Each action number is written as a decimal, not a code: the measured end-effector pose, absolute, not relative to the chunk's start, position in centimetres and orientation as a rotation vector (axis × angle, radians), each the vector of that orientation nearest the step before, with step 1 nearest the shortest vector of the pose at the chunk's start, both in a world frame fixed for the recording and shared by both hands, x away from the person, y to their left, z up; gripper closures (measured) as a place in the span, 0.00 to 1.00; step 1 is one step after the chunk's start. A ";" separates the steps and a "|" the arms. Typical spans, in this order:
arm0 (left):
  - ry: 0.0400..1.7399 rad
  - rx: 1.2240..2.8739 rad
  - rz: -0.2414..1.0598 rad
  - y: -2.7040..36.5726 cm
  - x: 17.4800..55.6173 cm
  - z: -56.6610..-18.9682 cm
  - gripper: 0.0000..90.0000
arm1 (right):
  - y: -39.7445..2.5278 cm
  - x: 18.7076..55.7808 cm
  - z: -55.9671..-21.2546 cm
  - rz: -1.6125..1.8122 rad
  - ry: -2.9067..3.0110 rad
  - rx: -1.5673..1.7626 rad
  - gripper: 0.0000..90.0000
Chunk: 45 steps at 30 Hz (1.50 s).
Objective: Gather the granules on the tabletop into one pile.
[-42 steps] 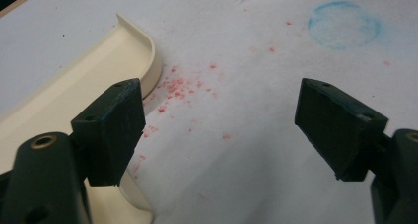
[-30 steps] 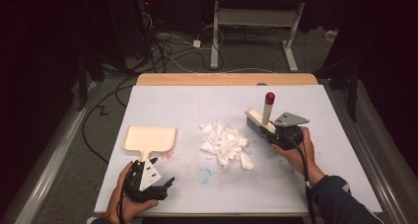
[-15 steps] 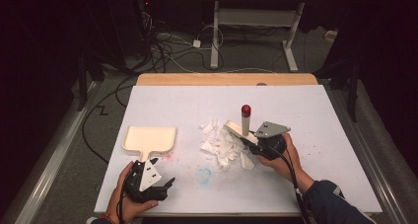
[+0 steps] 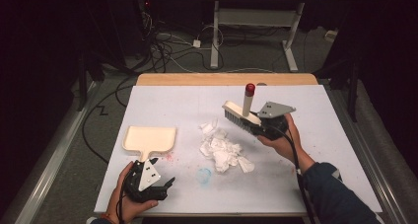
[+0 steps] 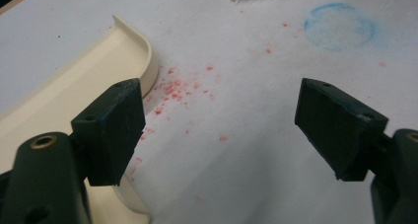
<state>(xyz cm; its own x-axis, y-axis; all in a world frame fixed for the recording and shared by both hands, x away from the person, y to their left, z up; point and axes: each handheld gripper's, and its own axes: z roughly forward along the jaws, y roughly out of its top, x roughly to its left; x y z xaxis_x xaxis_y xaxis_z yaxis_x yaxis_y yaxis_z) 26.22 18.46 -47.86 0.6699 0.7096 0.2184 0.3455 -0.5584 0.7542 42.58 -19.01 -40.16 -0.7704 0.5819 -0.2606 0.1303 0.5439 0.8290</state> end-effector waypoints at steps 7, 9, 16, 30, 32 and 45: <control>0.807 2.178 0.658 18.5 26.2 -47.9 0.21 | -15.7 47.3 -41.0 1.073 2.300 0.510 0.75; 0.806 2.181 0.657 18.6 26.1 -47.9 0.21 | -14.5 48.1 -41.6 1.047 2.314 0.490 0.75; 0.800 2.177 0.653 18.7 26.0 -48.0 0.21 | -11.4 48.8 -43.8 1.045 2.346 0.437 0.75; 0.799 2.200 0.663 18.6 25.9 -48.0 0.21 | -13.4 45.1 -44.2 1.194 2.547 0.202 0.74; 0.802 2.200 0.661 18.6 25.8 -48.0 0.21 | -13.8 44.3 -44.1 1.201 2.564 0.156 0.74; 0.802 2.220 0.659 18.4 25.8 -48.1 0.21 | -16.8 40.7 -43.2 1.234 2.525 0.120 0.75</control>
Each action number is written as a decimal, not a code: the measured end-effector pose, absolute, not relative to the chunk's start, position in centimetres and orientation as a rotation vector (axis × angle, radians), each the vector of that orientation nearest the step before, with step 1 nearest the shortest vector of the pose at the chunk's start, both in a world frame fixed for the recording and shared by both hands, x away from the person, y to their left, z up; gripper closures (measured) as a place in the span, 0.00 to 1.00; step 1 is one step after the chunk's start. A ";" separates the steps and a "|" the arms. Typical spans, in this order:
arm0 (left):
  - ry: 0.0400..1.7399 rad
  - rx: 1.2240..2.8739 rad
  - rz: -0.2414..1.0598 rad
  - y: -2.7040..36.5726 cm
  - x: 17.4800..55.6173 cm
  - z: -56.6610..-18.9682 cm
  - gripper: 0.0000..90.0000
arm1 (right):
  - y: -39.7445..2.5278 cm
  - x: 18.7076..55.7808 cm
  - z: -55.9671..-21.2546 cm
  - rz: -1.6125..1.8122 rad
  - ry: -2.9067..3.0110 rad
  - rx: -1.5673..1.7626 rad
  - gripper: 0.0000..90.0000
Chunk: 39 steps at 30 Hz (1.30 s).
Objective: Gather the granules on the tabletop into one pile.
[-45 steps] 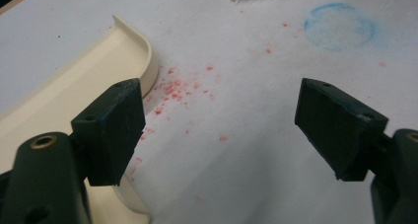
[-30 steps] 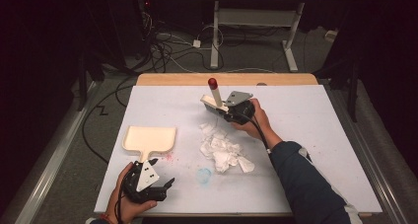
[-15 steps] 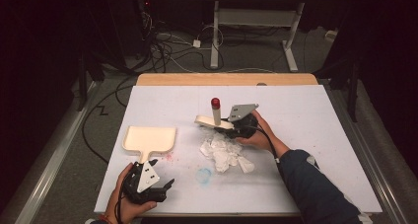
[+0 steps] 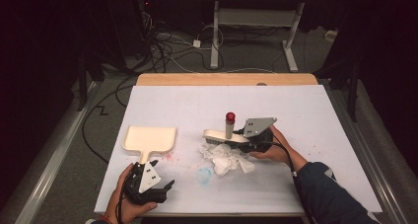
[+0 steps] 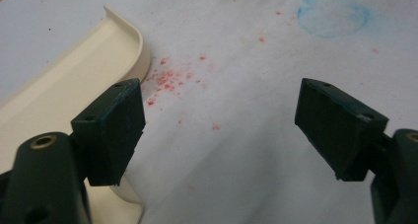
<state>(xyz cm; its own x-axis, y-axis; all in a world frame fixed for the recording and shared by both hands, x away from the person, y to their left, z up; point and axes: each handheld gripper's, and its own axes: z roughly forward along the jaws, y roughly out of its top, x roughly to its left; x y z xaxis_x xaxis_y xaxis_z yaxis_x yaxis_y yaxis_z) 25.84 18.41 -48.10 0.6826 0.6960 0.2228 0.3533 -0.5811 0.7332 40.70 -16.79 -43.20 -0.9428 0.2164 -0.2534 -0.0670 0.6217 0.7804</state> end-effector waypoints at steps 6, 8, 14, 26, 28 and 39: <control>0.794 2.225 0.664 18.3 25.8 -48.1 0.21 | -18.3 40.3 -42.0 1.329 2.417 0.270 0.75; 0.795 2.221 0.663 18.4 25.8 -48.1 0.21 | -18.9 39.8 -41.3 1.311 2.380 0.305 0.75; 0.791 2.226 0.668 18.3 25.8 -48.0 0.21 | -21.1 38.7 -39.5 1.342 2.345 0.373 0.75; 0.781 2.236 0.663 18.1 25.8 -48.0 0.21 | -25.1 34.8 -39.7 1.330 2.420 0.458 0.75; 0.781 2.234 0.663 18.1 25.8 -48.0 0.21 | -25.4 34.4 -40.5 1.321 2.449 0.489 0.75; 0.777 2.243 0.664 18.0 26.0 -48.0 0.21 | -26.7 32.7 -41.8 1.279 2.462 0.557 0.75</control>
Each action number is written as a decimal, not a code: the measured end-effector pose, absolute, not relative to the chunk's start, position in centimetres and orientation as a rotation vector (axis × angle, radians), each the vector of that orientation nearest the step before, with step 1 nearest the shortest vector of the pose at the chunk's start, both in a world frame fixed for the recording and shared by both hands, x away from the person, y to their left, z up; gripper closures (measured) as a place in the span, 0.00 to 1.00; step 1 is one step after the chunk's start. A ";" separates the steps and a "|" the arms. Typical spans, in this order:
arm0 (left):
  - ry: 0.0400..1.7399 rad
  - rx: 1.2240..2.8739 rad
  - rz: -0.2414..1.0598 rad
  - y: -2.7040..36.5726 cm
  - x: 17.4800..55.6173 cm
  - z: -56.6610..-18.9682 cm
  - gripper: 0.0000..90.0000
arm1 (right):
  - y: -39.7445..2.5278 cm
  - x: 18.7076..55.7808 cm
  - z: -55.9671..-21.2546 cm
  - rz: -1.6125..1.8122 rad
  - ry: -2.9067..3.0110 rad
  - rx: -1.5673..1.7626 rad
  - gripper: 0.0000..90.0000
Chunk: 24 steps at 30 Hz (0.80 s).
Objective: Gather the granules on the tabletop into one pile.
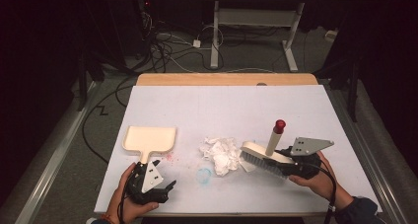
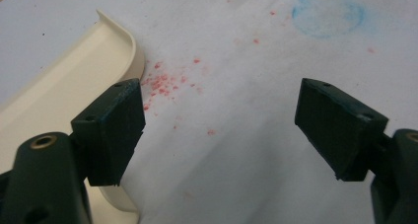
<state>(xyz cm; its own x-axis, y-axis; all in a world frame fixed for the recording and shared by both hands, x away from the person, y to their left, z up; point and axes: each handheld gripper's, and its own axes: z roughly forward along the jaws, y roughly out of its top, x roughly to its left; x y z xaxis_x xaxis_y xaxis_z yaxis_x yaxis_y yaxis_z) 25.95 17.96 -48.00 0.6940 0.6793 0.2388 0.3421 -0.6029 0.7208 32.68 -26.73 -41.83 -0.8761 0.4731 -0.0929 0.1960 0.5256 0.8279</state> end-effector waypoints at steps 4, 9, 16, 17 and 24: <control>0.779 2.245 0.665 18.0 25.9 -48.0 0.21 | -27.2 32.1 -40.4 1.383 2.388 0.551 0.75; 0.780 2.248 0.664 18.0 25.9 -48.0 0.21 | -27.8 31.3 -39.6 1.394 2.368 0.546 0.75; 0.784 2.244 0.665 18.1 25.9 -48.0 0.21 | -29.8 30.1 -39.1 1.292 2.376 0.565 0.75; 0.783 2.247 0.665 18.1 25.9 -48.0 0.21 | -30.3 30.0 -39.0 1.265 2.385 0.574 0.75; 0.775 2.254 0.665 17.9 26.0 -48.0 0.21 | -32.0 30.2 -40.3 1.139 2.464 0.667 0.75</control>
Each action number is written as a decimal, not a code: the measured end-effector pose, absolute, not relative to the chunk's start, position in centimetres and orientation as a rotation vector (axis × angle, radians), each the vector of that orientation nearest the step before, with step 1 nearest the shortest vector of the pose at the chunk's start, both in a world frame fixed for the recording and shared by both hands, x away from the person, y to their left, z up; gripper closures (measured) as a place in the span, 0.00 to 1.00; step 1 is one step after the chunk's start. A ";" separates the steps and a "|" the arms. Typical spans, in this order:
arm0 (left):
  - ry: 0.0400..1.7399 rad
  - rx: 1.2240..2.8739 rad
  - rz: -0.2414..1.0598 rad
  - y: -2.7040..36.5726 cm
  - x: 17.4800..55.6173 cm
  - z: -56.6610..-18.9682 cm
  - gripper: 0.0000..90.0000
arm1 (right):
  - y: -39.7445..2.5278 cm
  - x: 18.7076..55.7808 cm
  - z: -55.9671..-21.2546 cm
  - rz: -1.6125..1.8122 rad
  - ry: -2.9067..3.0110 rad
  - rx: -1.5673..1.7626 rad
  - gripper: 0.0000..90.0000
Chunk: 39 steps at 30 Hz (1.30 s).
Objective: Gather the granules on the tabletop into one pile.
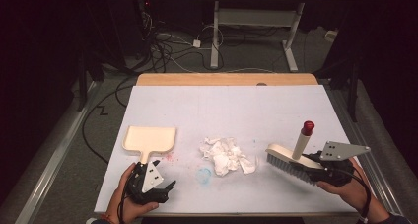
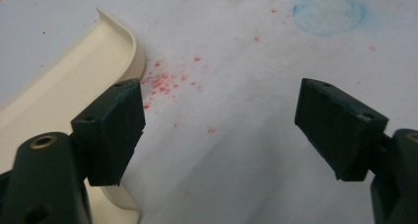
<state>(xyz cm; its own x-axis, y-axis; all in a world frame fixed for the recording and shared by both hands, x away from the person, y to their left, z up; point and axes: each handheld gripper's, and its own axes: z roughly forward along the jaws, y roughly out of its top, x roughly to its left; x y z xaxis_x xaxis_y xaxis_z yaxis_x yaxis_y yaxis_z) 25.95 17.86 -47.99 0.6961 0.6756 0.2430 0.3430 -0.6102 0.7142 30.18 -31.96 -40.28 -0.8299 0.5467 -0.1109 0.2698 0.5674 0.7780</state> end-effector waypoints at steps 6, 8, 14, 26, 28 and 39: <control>0.771 2.259 0.665 17.7 26.0 -48.0 0.21 | -29.7 30.3 -41.8 1.145 2.523 0.616 0.75; 0.774 2.256 0.663 17.7 26.0 -48.1 0.21 | -28.8 30.3 -42.1 1.156 2.523 0.601 0.75; 0.775 2.260 0.664 17.8 26.0 -48.1 0.21 | -25.6 30.4 -42.7 1.164 2.506 0.554 0.75; 0.774 2.261 0.668 17.8 26.0 -48.1 0.21 | -22.2 32.4 -42.7 1.279 2.430 0.558 0.75; 0.773 2.259 0.666 17.8 26.0 -48.1 0.21 | -21.8 32.6 -42.6 1.298 2.418 0.555 0.75; 0.773 2.257 0.669 17.9 25.9 -48.1 0.21 | -23.4 31.1 -40.5 1.374 2.382 0.528 0.75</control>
<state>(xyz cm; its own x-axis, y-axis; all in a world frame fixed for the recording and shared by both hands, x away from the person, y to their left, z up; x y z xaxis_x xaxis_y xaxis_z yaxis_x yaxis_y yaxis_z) 25.86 17.90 -48.06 0.6956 0.6743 0.2478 0.3415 -0.6138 0.7118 31.14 -23.36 -40.51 -0.8731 0.4761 -0.1050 0.1473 0.4629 0.8741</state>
